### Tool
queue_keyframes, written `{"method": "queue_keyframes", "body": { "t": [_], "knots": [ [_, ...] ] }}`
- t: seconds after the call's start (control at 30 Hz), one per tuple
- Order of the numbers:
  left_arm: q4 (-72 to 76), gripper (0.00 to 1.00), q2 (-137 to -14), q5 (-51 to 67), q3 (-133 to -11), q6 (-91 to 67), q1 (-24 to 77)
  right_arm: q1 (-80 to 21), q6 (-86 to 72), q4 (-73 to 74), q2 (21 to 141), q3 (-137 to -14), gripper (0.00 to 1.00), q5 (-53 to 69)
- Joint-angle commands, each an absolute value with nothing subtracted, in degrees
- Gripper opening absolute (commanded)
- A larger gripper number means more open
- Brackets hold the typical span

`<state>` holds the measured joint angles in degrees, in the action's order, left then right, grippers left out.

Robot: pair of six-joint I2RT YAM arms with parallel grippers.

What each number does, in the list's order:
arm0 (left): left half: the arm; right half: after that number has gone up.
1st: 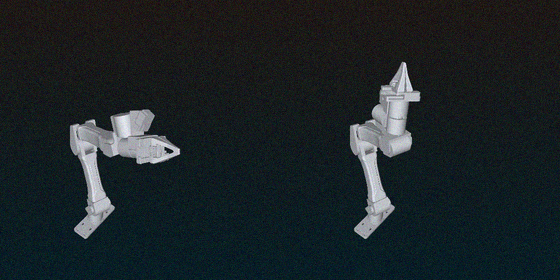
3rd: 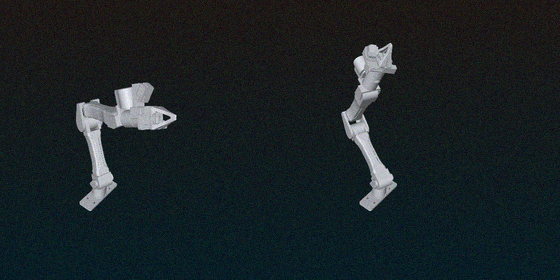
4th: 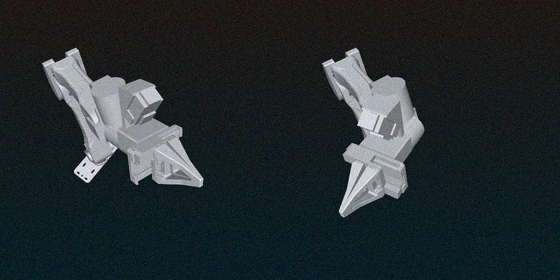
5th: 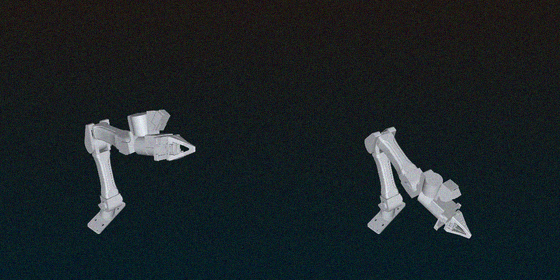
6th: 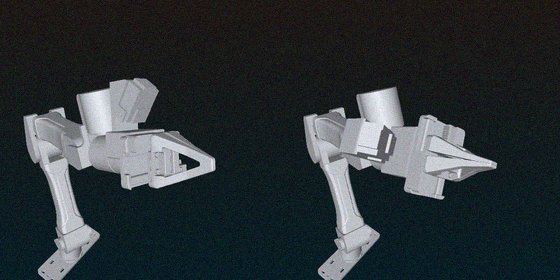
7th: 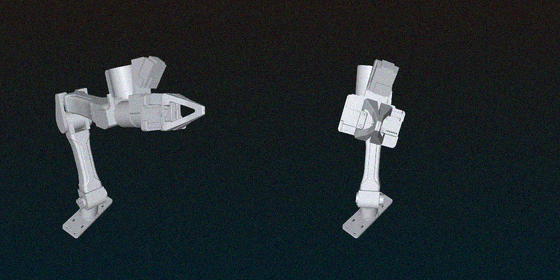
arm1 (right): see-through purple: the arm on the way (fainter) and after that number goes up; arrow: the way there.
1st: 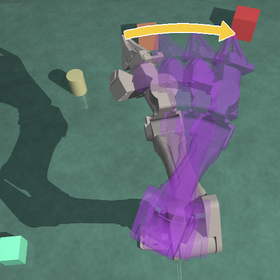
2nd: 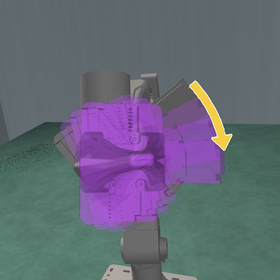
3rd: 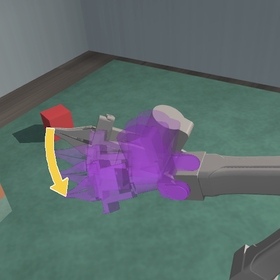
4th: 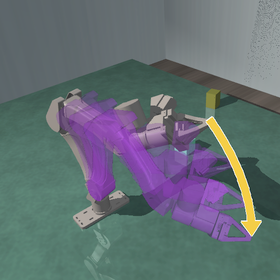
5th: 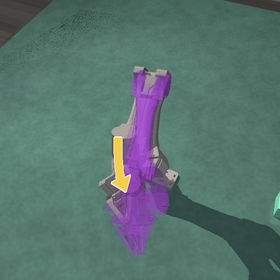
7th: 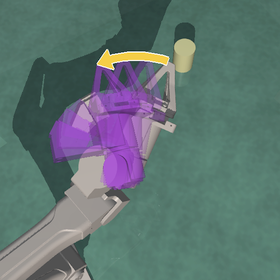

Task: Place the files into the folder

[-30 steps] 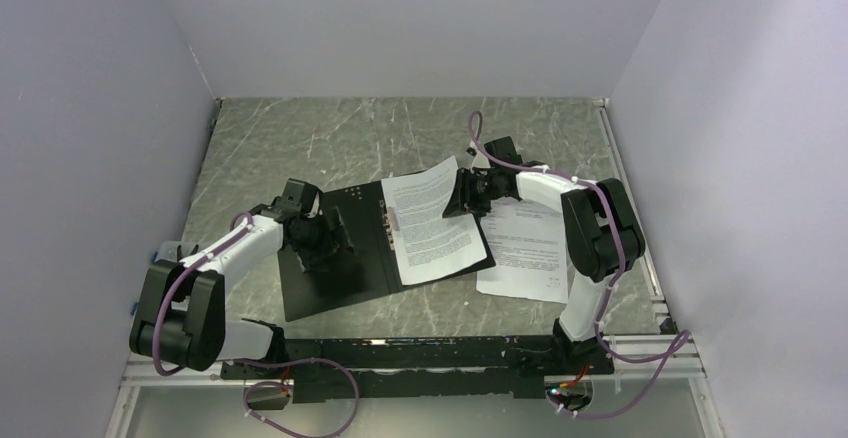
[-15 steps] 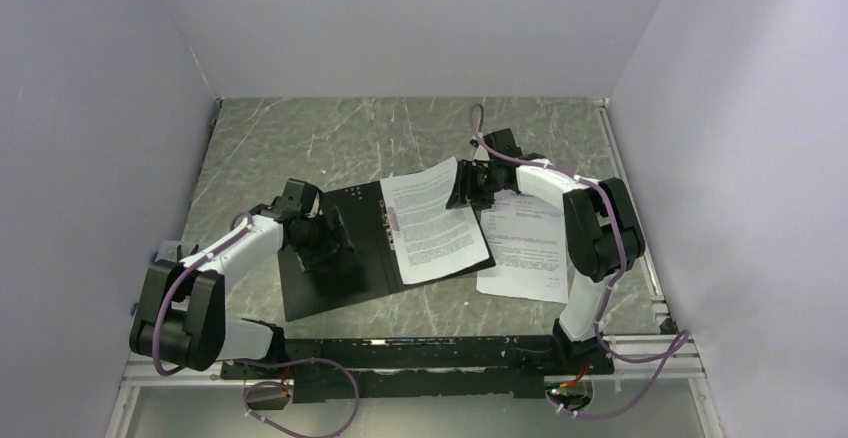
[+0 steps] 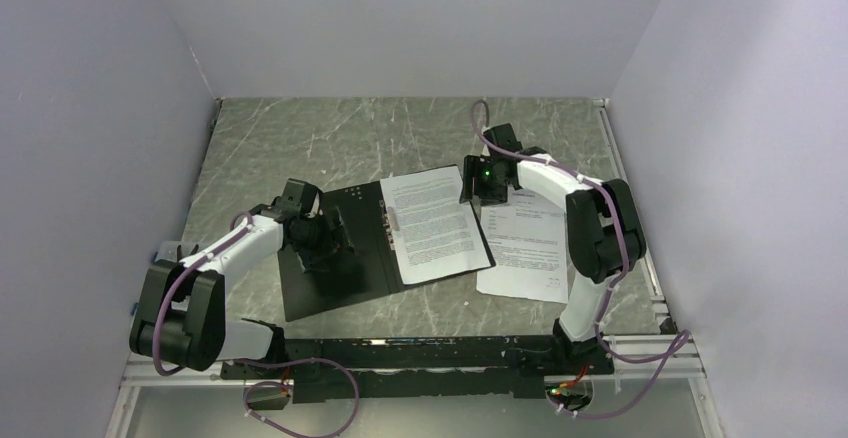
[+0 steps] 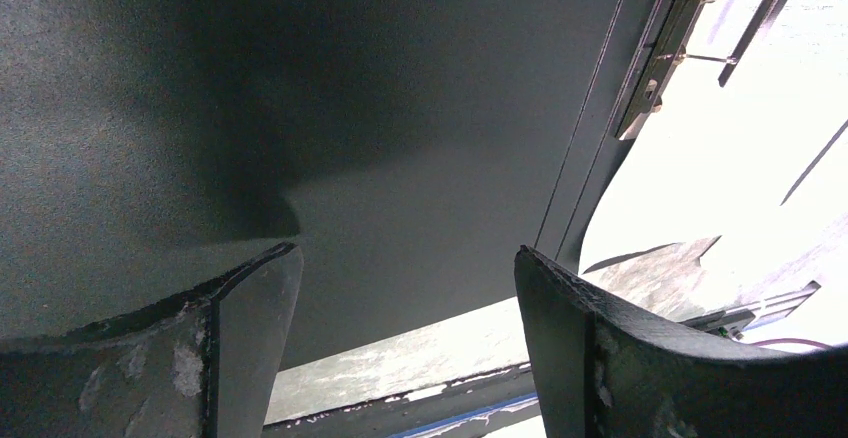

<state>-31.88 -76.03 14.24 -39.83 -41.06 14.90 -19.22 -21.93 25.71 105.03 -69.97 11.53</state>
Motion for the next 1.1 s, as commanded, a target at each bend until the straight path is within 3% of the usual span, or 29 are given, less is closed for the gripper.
{"method": "queue_keyframes", "body": {
  "t": [0.0, 0.3, 0.5, 0.8, 1.07],
  "knots": [
    [-30.9, 0.84, -74.8, 15.0, -40.0, -39.5, 14.6, -19.2, -21.2, 29.2, 99.2, -72.2, 0.66, 0.7],
    [-32.3, 0.84, -72.8, 16.4, -44.1, -39.2, 15.7, -16.7, -22.9, 31.2, 85.6, -64.3, 0.8, -6.7],
    [-31.9, 0.86, -74.5, 14.5, -50.6, -40.9, 22.5, -12.0, -24.9, 33.5, 77.1, -57.7, 0.89, -11.5],
    [-30.6, 0.91, -92.4, 17.3, -74.0, -40.0, 34.9, -0.7, -27.8, 31.5, 66.2, -47.6, 0.96, -6.1],
    [-28.8, 0.93, -112.0, 23.4, -94.7, -37.2, 40.9, 4.9, -30.6, 28.3, 65.0, -42.3, 0.98, -5.9]
  ]
}}
